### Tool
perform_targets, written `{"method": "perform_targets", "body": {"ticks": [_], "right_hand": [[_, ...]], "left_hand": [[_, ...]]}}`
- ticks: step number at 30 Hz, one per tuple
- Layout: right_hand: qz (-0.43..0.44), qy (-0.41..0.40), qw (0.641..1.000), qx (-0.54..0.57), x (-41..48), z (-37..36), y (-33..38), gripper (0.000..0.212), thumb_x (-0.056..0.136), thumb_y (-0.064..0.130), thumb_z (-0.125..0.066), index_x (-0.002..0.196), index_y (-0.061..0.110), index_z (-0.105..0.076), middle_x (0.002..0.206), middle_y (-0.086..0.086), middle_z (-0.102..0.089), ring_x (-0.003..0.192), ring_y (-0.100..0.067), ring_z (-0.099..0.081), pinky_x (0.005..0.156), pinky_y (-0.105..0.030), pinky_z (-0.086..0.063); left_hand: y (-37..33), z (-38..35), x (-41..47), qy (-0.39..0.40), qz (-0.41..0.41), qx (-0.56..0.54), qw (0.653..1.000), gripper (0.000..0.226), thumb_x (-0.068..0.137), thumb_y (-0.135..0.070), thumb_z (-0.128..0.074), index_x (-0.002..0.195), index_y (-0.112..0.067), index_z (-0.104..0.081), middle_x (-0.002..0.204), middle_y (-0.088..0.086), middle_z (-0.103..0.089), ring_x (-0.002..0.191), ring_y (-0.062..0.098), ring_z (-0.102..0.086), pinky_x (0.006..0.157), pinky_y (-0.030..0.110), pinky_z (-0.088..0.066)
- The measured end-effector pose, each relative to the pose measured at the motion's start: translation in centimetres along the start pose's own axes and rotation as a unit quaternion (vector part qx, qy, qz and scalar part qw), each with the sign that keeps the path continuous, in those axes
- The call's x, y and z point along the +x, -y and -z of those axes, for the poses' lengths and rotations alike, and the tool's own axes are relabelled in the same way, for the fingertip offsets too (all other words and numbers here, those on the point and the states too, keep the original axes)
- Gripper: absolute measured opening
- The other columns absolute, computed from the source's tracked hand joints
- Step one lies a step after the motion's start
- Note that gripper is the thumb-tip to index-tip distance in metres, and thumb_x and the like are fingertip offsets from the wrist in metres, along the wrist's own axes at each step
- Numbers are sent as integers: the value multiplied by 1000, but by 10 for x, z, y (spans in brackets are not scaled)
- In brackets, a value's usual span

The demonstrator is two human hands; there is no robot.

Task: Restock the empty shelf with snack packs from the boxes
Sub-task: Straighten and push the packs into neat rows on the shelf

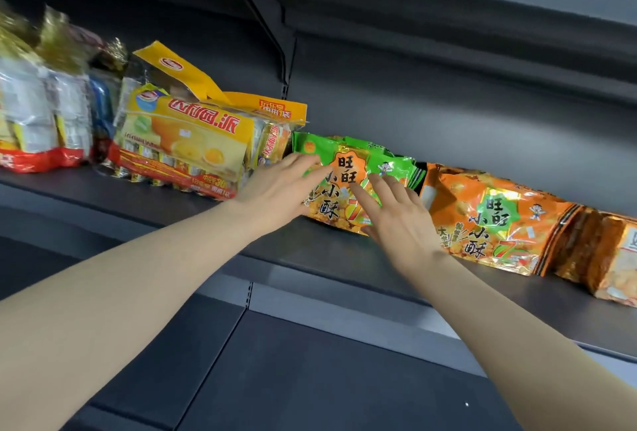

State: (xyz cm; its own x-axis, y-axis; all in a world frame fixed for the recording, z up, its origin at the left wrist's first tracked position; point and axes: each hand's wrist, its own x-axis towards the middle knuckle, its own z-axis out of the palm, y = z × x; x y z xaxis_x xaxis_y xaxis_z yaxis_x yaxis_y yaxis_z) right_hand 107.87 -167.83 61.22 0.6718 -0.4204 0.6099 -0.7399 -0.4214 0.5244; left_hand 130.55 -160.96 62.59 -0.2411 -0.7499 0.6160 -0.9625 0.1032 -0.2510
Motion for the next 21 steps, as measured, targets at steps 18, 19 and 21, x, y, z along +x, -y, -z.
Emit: {"method": "perform_targets", "body": {"ticks": [18,19,21], "right_hand": [[-100,105,989,-33,66,-94,-16,124,85,38,-75,150,30,30,161,-12,29,148,-43,19,120,-60,-12],[-94,111,989,-34,68,-95,-19,127,81,44,-76,150,29,30,161,-12,29,148,-43,19,119,-62,-11],[-84,107,990,-32,72,-99,-24,130,78,52,-76,150,29,31,160,-12,29,147,-43,21,118,-64,-9]], "left_hand": [[22,-122,83,25,24,50,998,125,84,-37,-75,149,-28,31,155,11,39,145,38,29,122,48,-13],[20,-128,85,24,30,54,998,125,85,-37,-74,148,-28,33,155,12,39,145,38,29,122,48,-15],[19,-135,90,21,42,68,997,123,87,-37,-71,146,-27,37,154,12,41,144,39,31,122,48,-15]]}}
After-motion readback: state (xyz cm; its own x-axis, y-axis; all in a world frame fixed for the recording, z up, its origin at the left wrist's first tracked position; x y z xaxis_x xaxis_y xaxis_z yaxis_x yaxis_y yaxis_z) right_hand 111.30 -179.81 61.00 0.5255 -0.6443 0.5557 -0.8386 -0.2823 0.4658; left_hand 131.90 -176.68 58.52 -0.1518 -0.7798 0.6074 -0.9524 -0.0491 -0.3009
